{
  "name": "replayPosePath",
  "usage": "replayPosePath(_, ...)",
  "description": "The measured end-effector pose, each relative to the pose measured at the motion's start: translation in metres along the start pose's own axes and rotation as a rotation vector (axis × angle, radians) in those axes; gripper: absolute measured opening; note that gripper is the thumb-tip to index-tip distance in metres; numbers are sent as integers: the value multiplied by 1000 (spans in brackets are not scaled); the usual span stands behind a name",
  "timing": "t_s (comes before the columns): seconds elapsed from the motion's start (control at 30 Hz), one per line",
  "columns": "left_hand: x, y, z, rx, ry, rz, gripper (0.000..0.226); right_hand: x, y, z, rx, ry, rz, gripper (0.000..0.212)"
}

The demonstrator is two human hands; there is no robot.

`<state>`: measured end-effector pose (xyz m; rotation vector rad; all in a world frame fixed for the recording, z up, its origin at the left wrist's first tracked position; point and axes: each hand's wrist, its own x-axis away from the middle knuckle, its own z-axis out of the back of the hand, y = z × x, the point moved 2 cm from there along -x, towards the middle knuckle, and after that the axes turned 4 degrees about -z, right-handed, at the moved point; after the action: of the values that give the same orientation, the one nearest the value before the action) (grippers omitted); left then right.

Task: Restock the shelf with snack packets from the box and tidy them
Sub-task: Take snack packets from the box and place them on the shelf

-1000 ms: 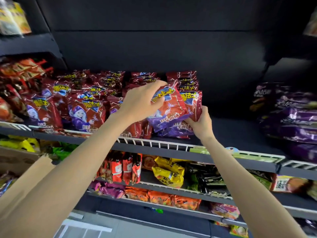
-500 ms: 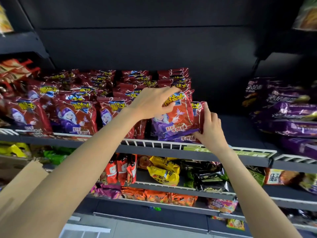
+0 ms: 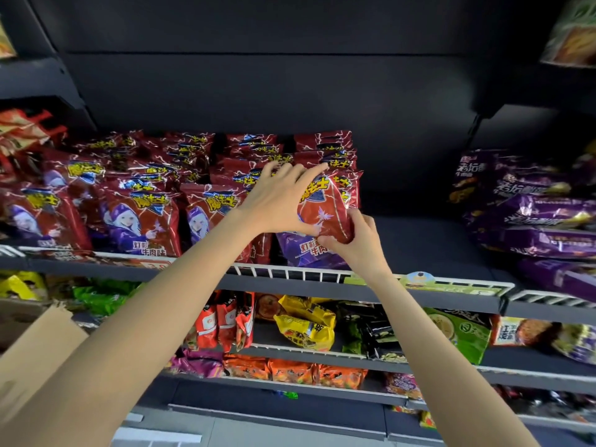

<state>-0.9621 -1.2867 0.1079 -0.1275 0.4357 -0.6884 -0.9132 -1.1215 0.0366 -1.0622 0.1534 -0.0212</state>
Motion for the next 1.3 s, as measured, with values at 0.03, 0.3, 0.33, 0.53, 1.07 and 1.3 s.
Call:
replayPosePath(0.03, 2, 0, 0, -30, 33, 10, 121, -3, 2, -1, 15, -27, -15, 75)
replayPosePath(0.3, 40, 27, -33, -81, 87, -10, 129, -8, 14, -9, 15, 8, 27, 75)
replayPosePath(0.33, 38, 26, -35, -90, 85, -2, 129, -10, 12, -11, 3, 24, 33, 73)
replayPosePath(0.53, 27, 12, -35, -100, 51, -20, 126, -16, 5, -16, 45, 38, 46, 77)
replayPosePath(1.07, 136, -19, 29, 255, 609, -37, 16, 59, -65, -33, 255, 399, 735, 21)
replayPosePath(1.3, 316, -86, 71, 78, 306, 316, 21, 99, -149, -161, 378, -168, 991, 18)
